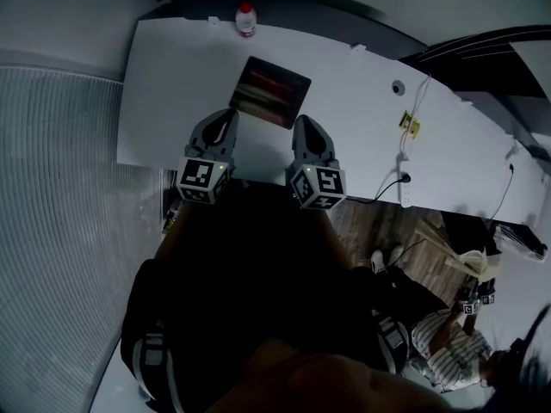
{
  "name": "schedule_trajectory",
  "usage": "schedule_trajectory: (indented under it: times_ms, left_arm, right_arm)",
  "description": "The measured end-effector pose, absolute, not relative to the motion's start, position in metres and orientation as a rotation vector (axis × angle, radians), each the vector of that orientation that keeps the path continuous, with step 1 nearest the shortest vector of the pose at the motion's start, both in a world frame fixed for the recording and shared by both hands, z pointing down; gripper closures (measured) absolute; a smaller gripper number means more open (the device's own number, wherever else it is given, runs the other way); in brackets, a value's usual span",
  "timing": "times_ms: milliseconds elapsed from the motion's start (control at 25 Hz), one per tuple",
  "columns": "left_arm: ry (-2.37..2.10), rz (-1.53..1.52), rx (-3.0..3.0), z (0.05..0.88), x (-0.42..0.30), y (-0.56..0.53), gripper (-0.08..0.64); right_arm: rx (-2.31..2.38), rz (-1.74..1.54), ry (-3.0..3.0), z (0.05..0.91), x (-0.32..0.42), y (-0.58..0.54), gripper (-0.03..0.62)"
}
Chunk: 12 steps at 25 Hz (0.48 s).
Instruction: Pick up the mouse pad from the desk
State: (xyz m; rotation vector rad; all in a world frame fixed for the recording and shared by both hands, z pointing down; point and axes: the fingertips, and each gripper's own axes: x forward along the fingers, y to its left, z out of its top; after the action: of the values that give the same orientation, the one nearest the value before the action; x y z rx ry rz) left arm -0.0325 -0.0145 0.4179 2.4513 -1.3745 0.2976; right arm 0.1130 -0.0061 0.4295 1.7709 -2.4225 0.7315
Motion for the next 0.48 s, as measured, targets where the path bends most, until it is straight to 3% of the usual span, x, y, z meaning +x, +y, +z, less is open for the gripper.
schedule_trajectory:
  times_ms: [480]
  left_arm:
    - [-1.292,0.475,2.46,0.466,-0.043,-0.08,0.551]
  right_arm:
    - [1.884,0.791,-2.219,0.475,0.146,-0.055,0.591]
